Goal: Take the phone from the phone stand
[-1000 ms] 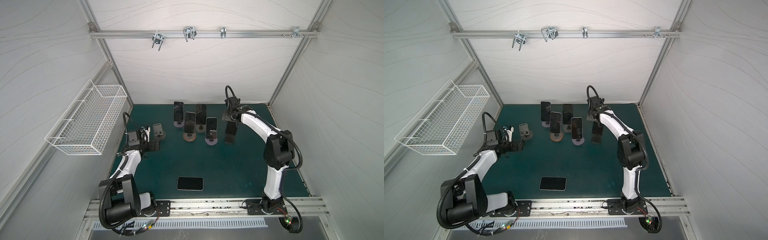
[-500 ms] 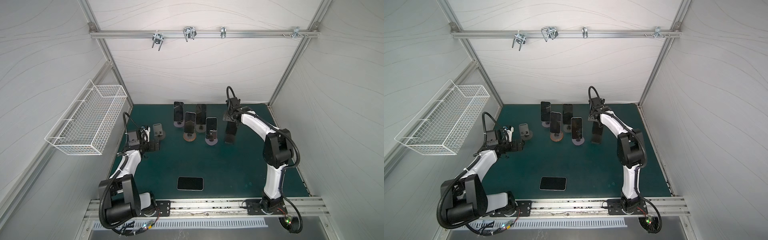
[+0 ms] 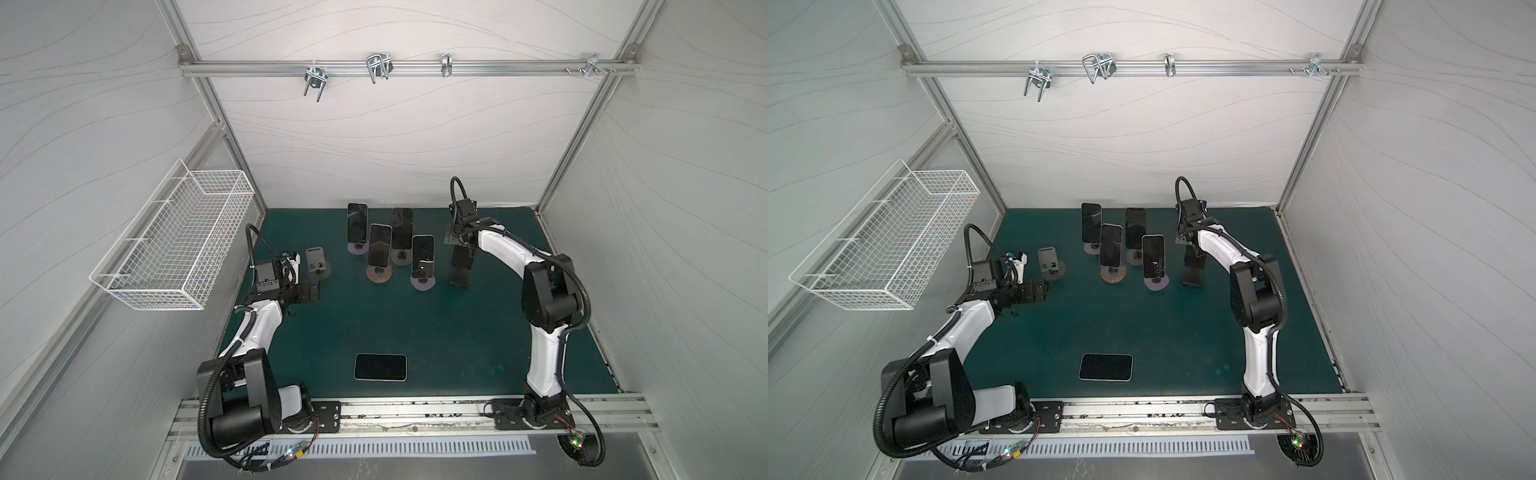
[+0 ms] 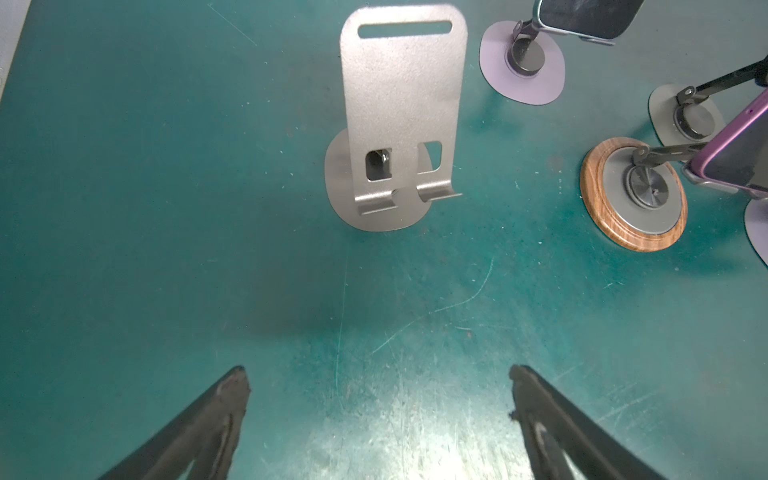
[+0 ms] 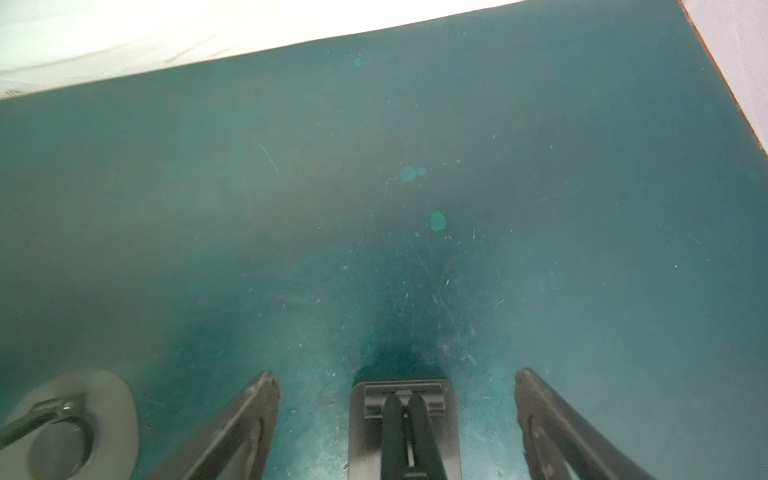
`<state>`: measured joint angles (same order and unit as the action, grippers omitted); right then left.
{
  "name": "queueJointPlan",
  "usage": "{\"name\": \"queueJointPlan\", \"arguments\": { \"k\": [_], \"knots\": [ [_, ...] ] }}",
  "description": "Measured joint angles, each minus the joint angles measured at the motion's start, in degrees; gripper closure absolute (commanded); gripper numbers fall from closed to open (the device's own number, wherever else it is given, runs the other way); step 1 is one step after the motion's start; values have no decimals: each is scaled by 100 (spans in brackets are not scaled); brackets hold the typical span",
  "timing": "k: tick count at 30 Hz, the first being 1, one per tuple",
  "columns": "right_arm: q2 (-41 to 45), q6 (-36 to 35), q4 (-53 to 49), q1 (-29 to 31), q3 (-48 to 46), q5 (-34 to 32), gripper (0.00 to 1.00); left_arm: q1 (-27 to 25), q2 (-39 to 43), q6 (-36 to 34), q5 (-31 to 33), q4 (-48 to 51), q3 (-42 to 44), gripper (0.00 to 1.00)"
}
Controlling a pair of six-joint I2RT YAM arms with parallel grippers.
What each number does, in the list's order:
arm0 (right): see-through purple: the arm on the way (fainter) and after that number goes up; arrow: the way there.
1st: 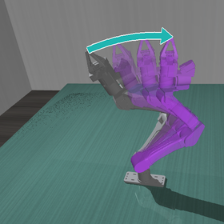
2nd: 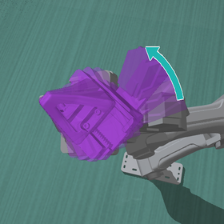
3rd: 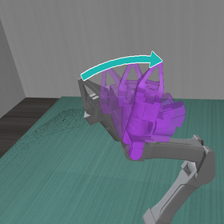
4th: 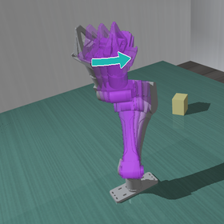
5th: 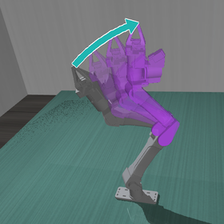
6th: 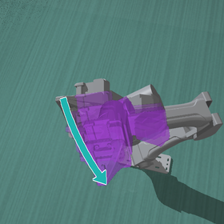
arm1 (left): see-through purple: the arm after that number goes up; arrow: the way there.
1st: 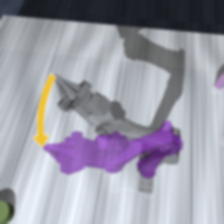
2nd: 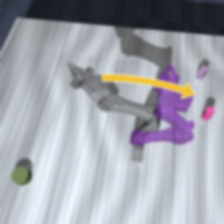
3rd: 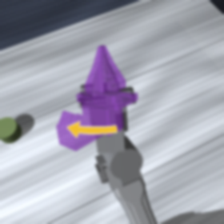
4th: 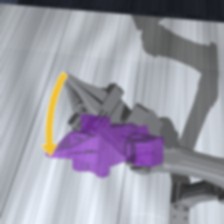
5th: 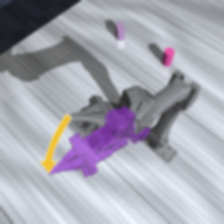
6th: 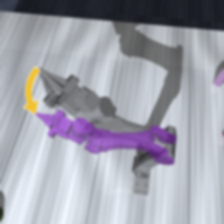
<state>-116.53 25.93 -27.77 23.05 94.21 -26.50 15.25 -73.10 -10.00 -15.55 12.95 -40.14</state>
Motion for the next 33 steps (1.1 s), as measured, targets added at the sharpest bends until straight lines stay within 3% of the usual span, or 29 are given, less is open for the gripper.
{"name": "queueJointPlan", "arguments": {
  "k": [33],
  "knots": [
    [175,-28,179,-33,-498,31,6,0,0,42,39,0,0,1]
  ]
}}
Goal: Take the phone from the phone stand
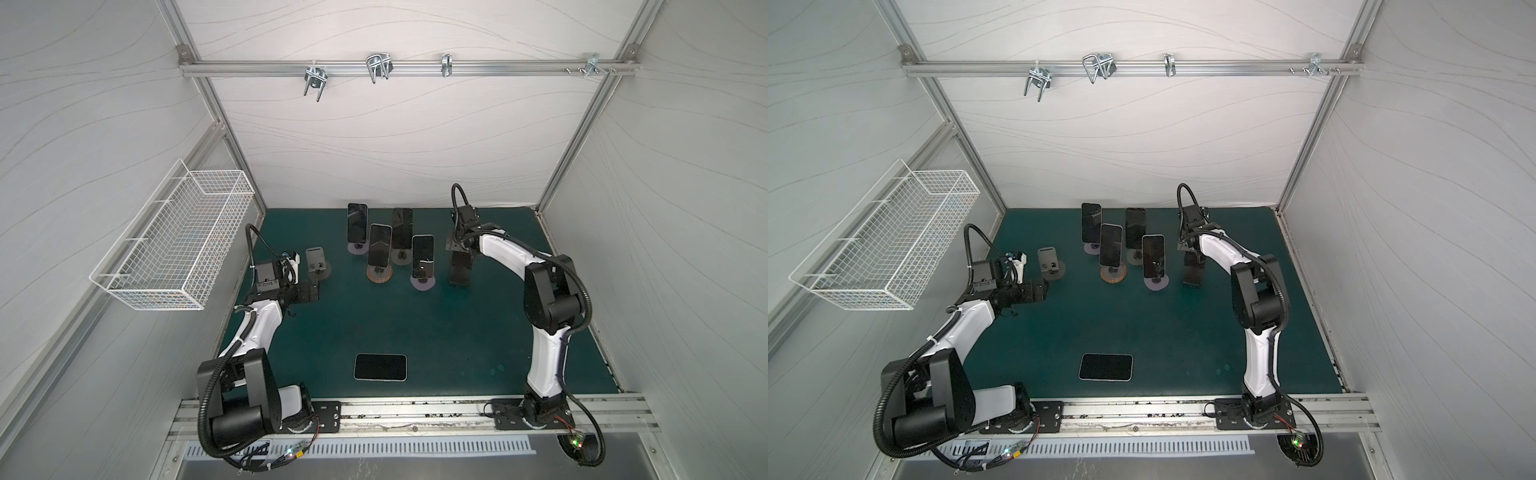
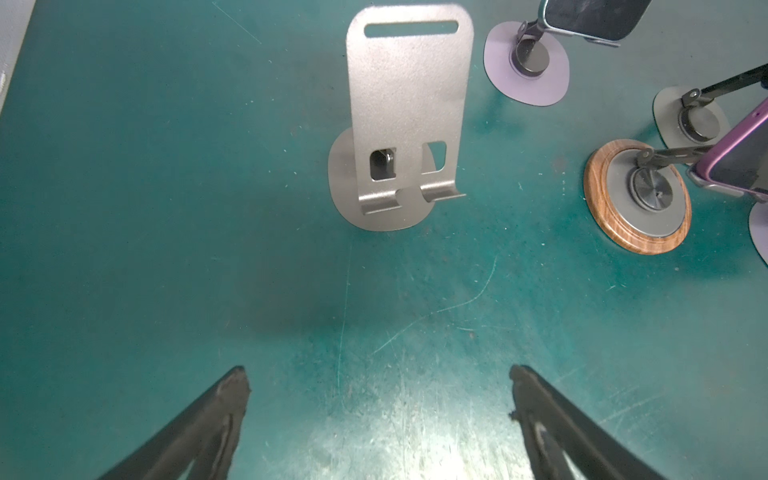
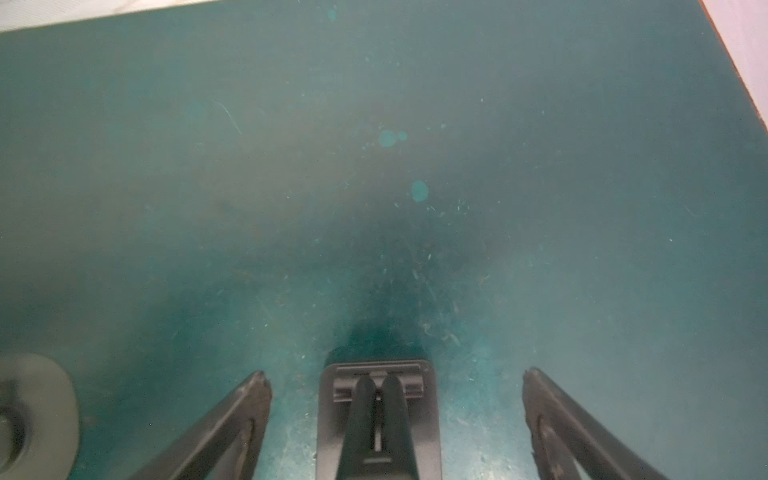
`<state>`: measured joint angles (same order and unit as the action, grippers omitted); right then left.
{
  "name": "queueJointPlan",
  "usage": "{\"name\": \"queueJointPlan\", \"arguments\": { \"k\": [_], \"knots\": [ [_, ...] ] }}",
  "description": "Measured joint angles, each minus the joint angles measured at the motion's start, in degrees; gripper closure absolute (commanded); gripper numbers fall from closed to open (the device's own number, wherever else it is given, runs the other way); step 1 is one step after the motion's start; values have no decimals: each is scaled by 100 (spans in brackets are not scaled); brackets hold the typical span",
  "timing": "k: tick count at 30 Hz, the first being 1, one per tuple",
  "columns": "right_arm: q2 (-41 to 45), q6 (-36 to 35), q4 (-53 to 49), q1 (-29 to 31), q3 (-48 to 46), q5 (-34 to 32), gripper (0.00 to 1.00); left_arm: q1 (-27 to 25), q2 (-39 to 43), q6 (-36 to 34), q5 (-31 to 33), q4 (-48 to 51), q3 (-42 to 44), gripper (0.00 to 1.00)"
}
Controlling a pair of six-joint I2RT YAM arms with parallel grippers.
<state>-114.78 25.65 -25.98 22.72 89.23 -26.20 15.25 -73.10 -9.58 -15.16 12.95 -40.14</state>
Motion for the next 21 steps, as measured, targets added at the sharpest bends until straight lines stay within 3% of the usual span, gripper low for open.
{"name": "queueJointPlan", "arguments": {
  "k": [21],
  "knots": [
    [485,0,254,13,-448,146,28,-2,0,26,7,-4,0,1]
  ]
}}
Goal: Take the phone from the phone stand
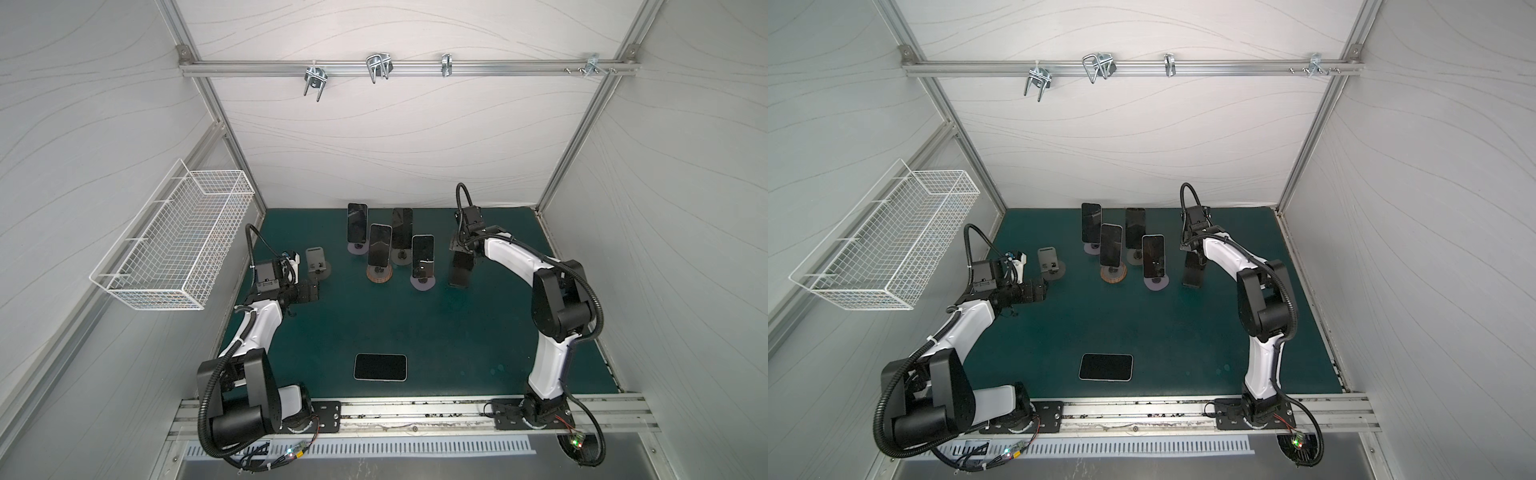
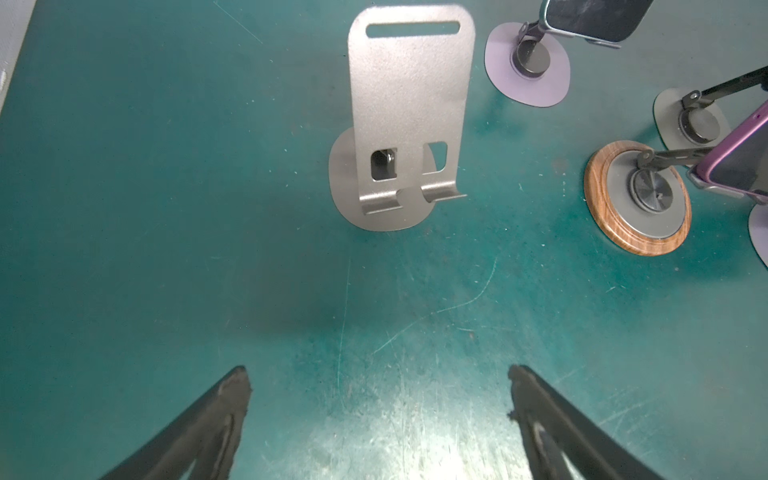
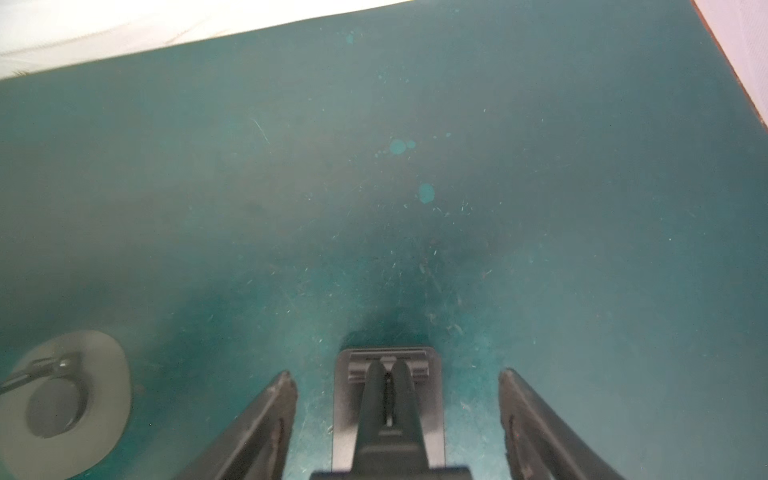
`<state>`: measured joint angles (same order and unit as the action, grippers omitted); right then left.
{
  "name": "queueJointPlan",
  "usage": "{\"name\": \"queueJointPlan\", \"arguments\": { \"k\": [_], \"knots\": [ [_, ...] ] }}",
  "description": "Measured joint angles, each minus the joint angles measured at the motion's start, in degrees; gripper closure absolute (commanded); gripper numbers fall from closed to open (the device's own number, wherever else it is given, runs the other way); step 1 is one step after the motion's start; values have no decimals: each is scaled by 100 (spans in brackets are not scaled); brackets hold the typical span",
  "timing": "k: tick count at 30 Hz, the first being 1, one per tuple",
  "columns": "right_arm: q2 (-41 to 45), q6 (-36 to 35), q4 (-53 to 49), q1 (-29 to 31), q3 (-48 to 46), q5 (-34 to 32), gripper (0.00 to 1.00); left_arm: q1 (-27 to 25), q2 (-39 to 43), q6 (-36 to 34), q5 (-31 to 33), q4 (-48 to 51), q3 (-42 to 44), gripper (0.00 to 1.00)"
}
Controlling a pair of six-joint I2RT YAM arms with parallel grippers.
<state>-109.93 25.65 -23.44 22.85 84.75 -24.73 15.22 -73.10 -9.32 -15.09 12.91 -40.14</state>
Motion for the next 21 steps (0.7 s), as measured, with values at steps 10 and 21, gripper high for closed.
{"name": "queueJointPlan", "arguments": {
  "k": [10,21],
  "knots": [
    [76,-9,-15,15,-39,0,31,0,0,2,13,-2,0,2],
    [673,-79,-256,17,-39,-4,32,2,2,2,13,-90,0,2]
  ]
}}
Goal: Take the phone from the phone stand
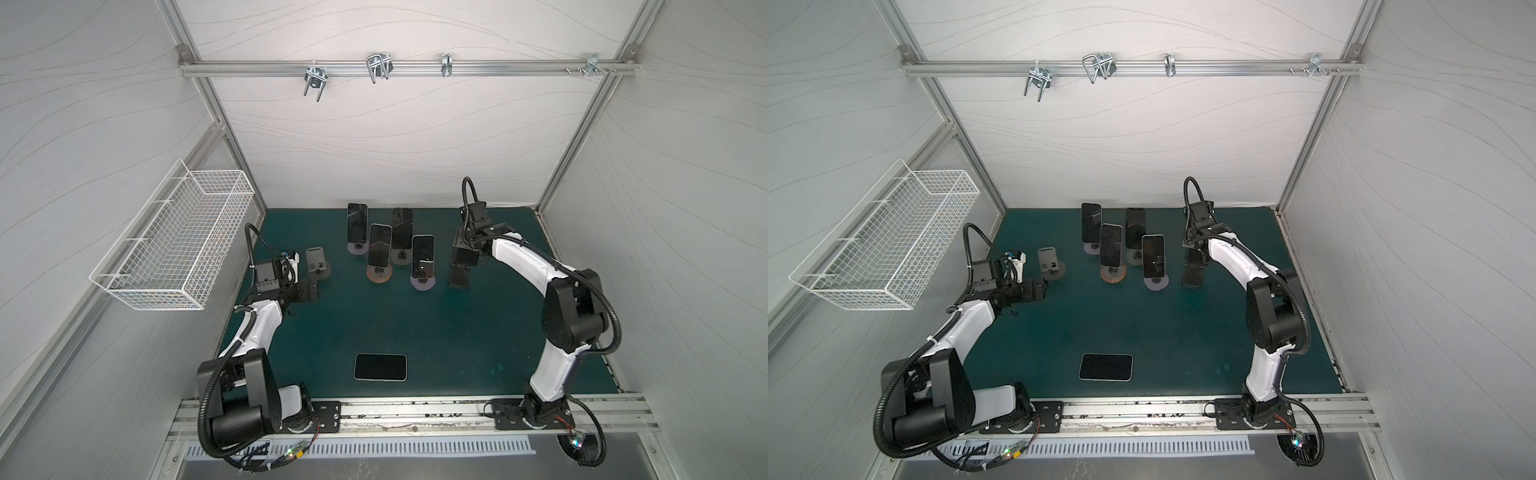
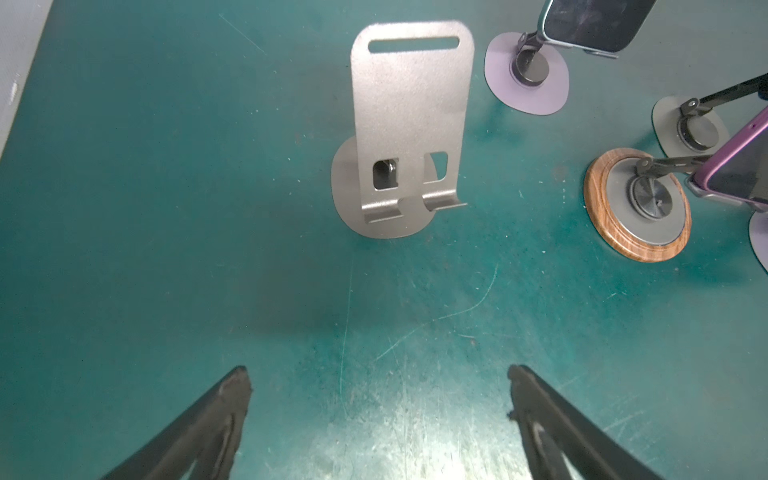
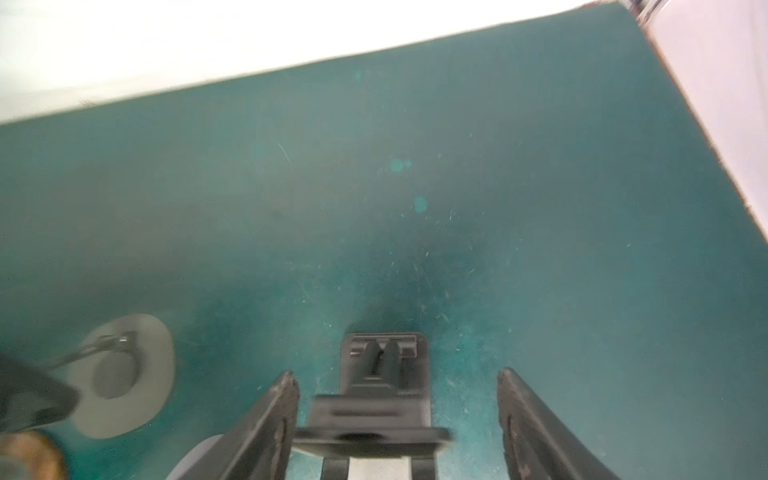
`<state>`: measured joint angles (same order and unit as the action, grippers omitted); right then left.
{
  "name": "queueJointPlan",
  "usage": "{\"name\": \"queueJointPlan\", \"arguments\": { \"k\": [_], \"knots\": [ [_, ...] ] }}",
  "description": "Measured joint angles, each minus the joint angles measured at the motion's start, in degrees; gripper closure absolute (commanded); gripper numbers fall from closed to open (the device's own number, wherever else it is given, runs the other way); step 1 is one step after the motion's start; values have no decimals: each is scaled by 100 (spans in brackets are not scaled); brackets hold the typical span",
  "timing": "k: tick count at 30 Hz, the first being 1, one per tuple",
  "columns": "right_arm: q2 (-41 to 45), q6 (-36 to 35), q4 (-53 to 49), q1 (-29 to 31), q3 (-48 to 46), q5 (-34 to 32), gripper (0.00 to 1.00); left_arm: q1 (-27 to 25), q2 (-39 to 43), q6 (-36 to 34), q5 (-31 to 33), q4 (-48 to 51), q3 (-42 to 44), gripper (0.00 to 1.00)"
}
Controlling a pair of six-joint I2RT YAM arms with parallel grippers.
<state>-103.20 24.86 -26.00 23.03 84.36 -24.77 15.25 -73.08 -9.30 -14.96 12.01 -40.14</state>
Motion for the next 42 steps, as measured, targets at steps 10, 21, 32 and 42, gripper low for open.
{"name": "queueJointPlan", "arguments": {
  "k": [10,21,32,42],
  "knots": [
    [1049,-328,-61,76,-289,50,34,-2,4,0,0,0,2,2],
    [1878,-1019,-61,791,-680,223,37,-2,4,0,0,-2,2,2],
    [1982,-1974,-50,2234,-765,793,37,-2,4,0,0,0,4,2],
    [1685,-2959,-22,3101,-723,1443,36,0,24,0,-2,-2,13,2]
  ]
}}
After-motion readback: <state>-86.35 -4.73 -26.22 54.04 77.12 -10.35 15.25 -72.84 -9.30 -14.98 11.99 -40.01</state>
